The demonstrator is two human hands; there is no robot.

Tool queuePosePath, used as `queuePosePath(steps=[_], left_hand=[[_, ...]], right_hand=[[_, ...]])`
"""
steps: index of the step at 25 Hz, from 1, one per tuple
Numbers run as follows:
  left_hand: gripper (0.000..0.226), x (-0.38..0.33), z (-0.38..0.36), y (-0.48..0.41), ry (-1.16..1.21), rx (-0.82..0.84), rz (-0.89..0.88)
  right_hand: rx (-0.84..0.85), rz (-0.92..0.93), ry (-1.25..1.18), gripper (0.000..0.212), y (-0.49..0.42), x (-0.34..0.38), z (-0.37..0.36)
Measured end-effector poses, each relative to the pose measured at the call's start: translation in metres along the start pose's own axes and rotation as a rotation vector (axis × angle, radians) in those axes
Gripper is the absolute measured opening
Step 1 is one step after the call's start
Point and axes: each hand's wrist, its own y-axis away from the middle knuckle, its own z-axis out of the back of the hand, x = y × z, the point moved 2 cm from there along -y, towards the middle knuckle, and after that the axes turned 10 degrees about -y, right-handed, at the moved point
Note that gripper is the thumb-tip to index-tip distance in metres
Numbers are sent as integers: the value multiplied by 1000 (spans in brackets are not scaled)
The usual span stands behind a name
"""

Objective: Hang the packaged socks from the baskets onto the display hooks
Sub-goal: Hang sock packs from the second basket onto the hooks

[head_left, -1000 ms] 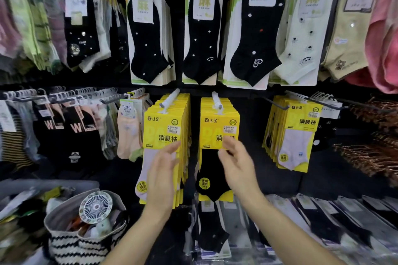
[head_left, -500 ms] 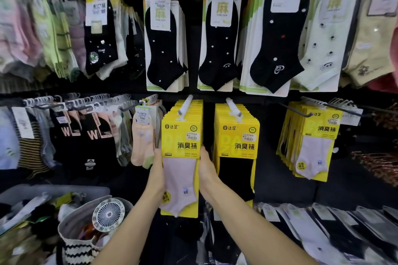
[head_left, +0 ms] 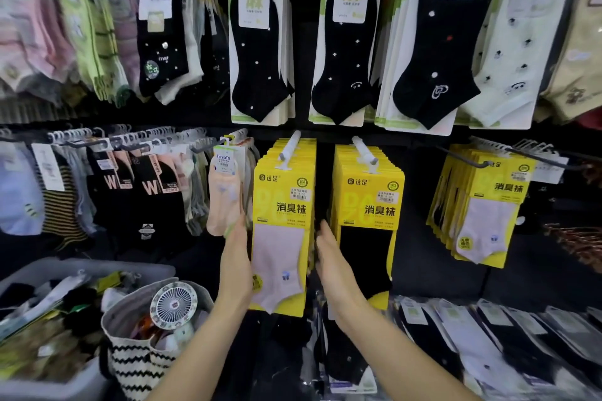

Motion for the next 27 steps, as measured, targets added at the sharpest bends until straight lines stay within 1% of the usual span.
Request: queuePosePath(steps=[2,3,4,5,6,8,10,12,14,16,18,20,23,25,27], left_hand=[[40,13,7,39,-117,-121,-173],[37,24,6,62,-169,-124,-219],[32,37,3,84,-221,-89,-230],[28,54,0,108,-268,-43,-206],[25,71,-3,128,-303,1,-169],[25,107,-6,162,-368,85,-38],[24,139,-4,189,-405,101,115],[20,163,7,211,-395,-6,265],[20,181,18,223,-361,-126,431],[20,195,20,228,-332,-178,607],[25,205,12,230,-319,-190,735],[30,220,7,239,-301,-236,788],[30,248,16,263,-334,-323,872],[33,269,26,269,-376,-298,916],[34,285,33,262,-410,-275,937]], right_hand=[[65,-21,60,43,38,-23,20],[77,-50,81,49,57,-37,32],[73,-92,76,53,74,-51,47],[46,-147,69,55,93,-64,63],[-2,-194,80,55,108,-78,79],[-88,-277,145,54,137,-102,109],[-158,-360,183,52,162,-128,137],[-195,-437,236,49,184,-151,159],[-190,-502,304,43,202,-172,172],[-184,-549,352,36,216,-192,175],[-172,-563,386,33,226,-212,169],[-93,-591,429,35,227,-233,154],[4,-591,514,42,213,-261,128],[23,-579,576,44,197,-276,112],[35,-616,615,49,182,-292,102]])
